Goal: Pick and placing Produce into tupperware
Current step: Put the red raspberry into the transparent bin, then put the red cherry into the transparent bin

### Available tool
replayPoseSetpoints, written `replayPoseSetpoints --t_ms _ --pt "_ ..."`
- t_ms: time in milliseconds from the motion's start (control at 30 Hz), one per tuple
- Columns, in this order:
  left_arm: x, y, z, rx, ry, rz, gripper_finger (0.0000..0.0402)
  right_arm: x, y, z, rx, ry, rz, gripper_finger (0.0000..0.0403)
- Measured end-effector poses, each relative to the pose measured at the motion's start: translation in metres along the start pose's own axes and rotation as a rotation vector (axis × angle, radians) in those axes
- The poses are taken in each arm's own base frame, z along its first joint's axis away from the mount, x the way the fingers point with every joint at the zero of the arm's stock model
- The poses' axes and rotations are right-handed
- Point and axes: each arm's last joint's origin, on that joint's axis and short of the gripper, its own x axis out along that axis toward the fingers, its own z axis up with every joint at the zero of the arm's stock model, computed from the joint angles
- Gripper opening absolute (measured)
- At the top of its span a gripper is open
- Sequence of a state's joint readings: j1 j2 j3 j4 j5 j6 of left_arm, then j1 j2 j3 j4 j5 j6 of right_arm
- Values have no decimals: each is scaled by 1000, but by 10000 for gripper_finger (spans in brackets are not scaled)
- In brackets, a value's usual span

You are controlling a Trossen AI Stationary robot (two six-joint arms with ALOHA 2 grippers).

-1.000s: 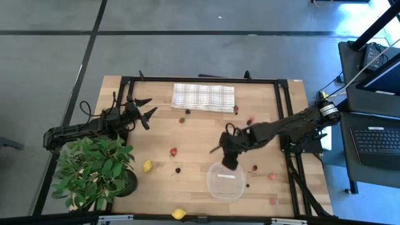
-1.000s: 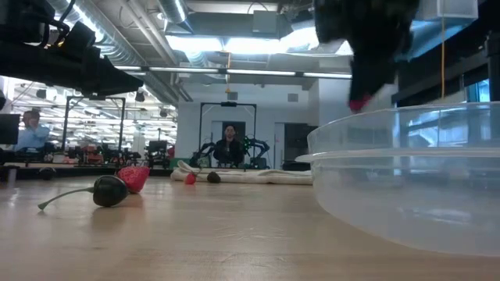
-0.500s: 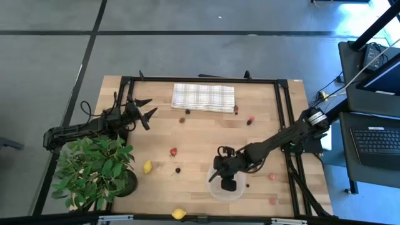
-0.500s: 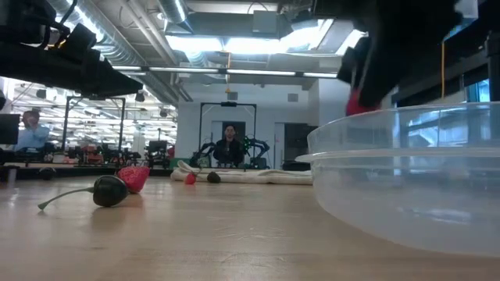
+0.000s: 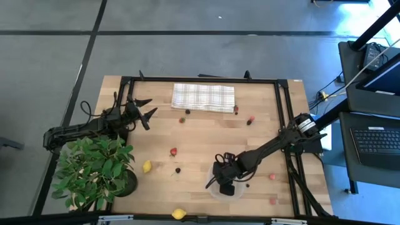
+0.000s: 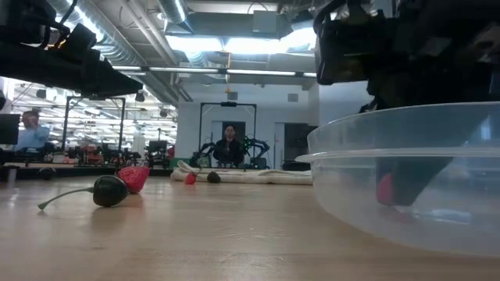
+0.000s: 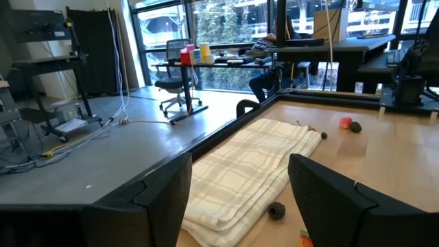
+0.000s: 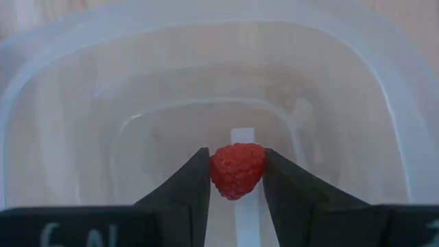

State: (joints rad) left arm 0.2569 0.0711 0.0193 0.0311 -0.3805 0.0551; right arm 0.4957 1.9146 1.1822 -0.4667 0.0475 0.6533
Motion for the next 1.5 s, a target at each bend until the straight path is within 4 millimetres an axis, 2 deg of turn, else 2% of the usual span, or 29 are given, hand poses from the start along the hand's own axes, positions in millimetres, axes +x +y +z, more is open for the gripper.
replayPoseSetpoints --t_ms 300,633,1033,1233,1500 --pt "0 0 0 0 0 0 237 0 0 0 25 -1 1 122" --pt "0 0 0 0 0 0 237 0 0 0 25 0 0 156" --pt "0 0 0 0 0 0 237 -1 0 0 22 1 0 159" --pt "0 0 0 0 0 0 237 -22 6 6 18 34 4 159" --pt "0 0 0 -1 -3 1 237 -46 7 3 -36 164 -129 159"
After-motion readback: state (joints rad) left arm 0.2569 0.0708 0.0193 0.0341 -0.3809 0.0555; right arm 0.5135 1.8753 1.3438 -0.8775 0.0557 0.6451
